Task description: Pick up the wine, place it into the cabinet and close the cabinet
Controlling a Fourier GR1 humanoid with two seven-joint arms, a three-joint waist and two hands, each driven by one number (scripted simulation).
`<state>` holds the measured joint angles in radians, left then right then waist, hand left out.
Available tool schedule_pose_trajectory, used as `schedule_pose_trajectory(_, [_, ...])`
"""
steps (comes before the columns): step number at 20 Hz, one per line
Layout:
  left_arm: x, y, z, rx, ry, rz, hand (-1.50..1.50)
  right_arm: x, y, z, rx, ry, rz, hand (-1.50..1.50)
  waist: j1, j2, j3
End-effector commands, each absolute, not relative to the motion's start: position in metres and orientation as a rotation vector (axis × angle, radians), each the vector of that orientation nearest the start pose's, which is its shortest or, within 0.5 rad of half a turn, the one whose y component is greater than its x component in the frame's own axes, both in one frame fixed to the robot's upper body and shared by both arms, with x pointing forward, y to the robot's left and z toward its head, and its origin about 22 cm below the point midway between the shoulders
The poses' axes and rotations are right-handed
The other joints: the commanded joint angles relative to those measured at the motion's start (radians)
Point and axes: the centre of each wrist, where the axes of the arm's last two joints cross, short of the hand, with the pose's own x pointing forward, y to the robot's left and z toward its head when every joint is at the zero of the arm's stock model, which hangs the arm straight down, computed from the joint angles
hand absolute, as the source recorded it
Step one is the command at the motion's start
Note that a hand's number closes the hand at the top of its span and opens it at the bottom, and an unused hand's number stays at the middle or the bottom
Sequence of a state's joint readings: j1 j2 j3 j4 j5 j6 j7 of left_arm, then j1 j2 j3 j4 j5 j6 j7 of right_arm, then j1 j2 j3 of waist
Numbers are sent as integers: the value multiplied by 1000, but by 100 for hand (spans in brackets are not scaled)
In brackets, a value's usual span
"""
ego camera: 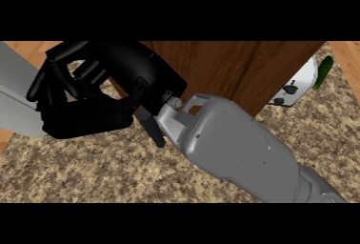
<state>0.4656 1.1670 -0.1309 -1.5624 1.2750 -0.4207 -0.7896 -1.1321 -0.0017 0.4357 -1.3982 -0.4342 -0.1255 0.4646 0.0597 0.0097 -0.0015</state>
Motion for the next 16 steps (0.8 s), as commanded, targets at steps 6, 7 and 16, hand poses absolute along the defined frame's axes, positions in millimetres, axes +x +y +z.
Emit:
schedule_pose_trajectory(6, [132, 456, 76, -413, -1877, 154, -150, 337, 26, 235, 809, -1231, 1194, 150, 1, -2, 0])
schedule_pose_trajectory(7, [131, 462, 78, -424, -1869, 145, -150, 348, 26, 228, 811, -1229, 1178, 150, 5, -1, 0])
schedule_pose_trajectory(16, [138, 471, 85, -403, -1864, 143, -150, 389, 18, 213, 964, -1150, 1079, 150, -12, -1, 1])
